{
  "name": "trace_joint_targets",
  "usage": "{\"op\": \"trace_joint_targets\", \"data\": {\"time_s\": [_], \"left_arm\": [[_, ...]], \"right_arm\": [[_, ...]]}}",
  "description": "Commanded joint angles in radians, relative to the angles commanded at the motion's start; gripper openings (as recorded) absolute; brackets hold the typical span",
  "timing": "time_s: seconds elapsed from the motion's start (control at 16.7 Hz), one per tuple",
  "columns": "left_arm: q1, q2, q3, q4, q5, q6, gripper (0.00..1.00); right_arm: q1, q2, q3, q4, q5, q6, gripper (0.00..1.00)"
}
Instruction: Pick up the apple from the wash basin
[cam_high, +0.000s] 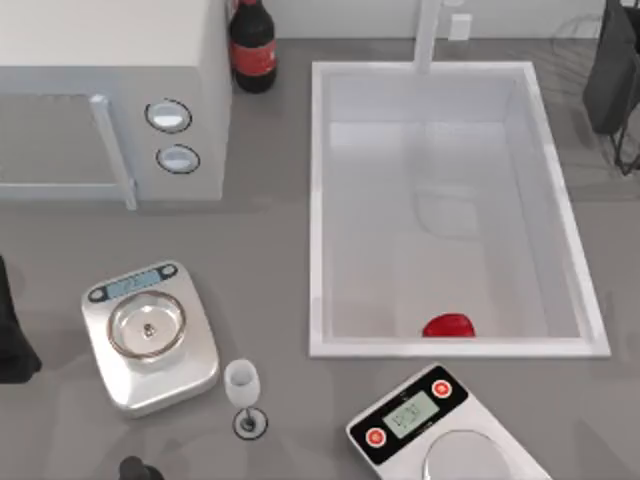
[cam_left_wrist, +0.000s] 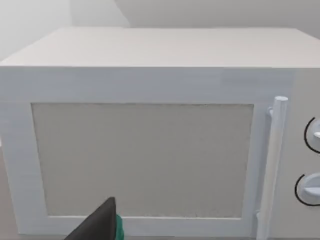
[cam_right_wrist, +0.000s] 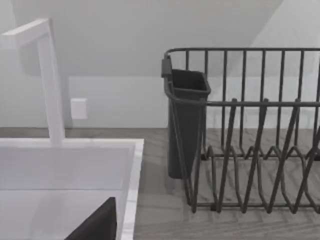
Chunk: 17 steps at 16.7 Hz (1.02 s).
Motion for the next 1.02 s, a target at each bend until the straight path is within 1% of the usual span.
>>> {"op": "trace_joint_targets", "data": {"time_s": [0.24,0.48,0.72,1.02], "left_arm": [[0.0,0.0,0.0,0.0,0.0,0.0,1.0],[0.0,0.0,0.0,0.0,0.0,0.0,1.0],[0.0,0.0,0.0,0.0,0.0,0.0,1.0],[0.0,0.0,0.0,0.0,0.0,0.0,1.0]], "right_arm": [[0.01,0.031,0.029,-0.019,0.0,0.01,1.0],[0.065,0.22,0.192,-0.129,0.0,0.067,1.0],[0.152,0.556,0.452,-0.304,0.001,0.157,1.0],[0.282,1.083,0.836,-0.563,0.001,0.292,1.0]]}}
